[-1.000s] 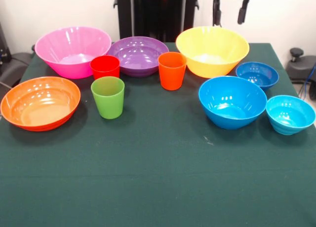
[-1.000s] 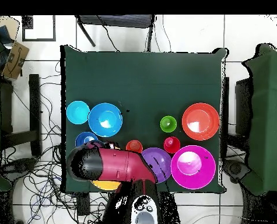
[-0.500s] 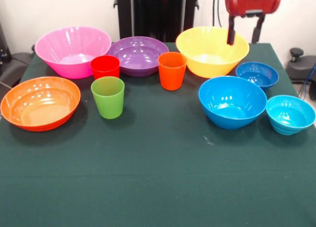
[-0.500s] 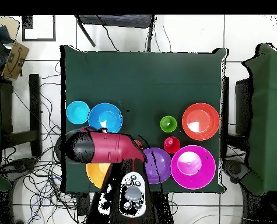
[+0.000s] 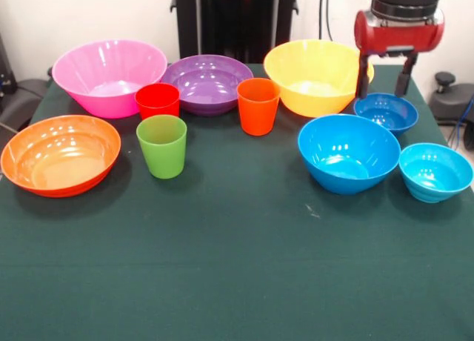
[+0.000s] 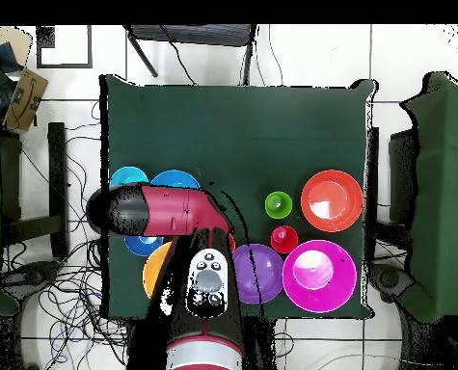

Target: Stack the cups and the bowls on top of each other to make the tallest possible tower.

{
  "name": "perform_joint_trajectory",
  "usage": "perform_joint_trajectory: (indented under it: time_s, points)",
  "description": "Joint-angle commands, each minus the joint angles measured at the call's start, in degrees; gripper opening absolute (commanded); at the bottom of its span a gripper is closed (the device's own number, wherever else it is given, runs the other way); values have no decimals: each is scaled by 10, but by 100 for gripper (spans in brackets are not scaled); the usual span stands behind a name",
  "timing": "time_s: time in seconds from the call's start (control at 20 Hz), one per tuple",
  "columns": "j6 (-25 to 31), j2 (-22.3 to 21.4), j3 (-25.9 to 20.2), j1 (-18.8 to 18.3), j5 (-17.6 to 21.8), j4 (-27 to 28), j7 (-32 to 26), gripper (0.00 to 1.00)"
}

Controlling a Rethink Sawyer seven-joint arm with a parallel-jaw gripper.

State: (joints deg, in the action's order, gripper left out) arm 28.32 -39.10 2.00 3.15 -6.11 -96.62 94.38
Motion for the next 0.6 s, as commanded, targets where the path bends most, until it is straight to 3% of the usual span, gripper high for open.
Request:
perform_joint_trajectory:
  time_s: [0.05, 0.6]
  points:
    - [45, 63, -15, 12, -16, 102, 107, 100]
    - [65, 87, -9, 12, -1, 146, 106, 100]
